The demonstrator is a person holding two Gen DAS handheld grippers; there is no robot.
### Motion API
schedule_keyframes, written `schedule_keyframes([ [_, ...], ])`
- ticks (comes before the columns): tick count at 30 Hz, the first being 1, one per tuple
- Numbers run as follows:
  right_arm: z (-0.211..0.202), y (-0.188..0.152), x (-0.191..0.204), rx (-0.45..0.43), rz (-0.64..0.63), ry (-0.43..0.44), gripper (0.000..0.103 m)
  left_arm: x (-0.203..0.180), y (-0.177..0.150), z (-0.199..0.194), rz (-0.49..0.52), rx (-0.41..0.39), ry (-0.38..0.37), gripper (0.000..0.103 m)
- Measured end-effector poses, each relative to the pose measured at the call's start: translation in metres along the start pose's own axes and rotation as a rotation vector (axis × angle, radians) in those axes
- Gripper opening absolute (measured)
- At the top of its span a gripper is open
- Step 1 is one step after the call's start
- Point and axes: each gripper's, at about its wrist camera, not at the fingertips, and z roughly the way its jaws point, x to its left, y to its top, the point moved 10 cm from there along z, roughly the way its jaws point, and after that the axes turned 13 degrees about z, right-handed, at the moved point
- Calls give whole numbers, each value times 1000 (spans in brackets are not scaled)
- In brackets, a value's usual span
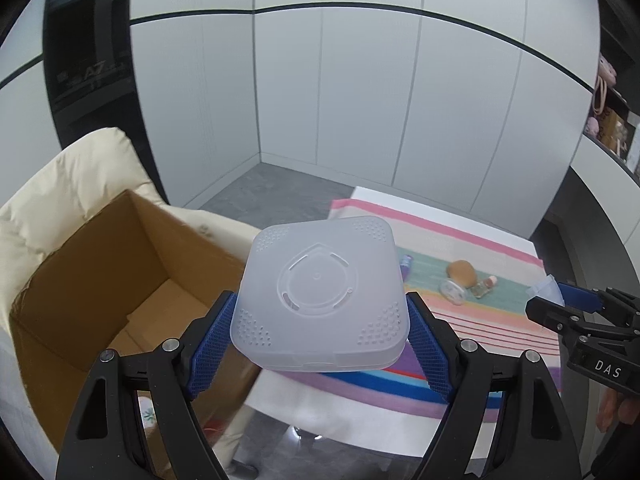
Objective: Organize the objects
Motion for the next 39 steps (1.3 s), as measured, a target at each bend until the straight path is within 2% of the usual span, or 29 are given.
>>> schedule_keyframes([
  [18, 22, -5, 98, 18, -116, 95, 60, 96, -45, -14, -110, 47, 131, 83],
  [31, 29, -19, 166, 29, -200, 156, 60, 133, -69, -23, -134, 65, 174, 83],
  [32, 29, -20, 169, 29, -203, 159, 60, 134, -69, -25, -136, 53, 170, 84],
  [34, 29, -21, 178, 28, -213, 168, 60, 136, -69, -30, -146, 31, 150, 93],
  [36, 29, -22, 186, 29, -219, 176, 60, 142, -72, -35, -153, 22, 176, 102],
  [39, 30, -24, 199, 31, -230, 189, 60, 152, -80, -43, -173, 24, 207, 103],
])
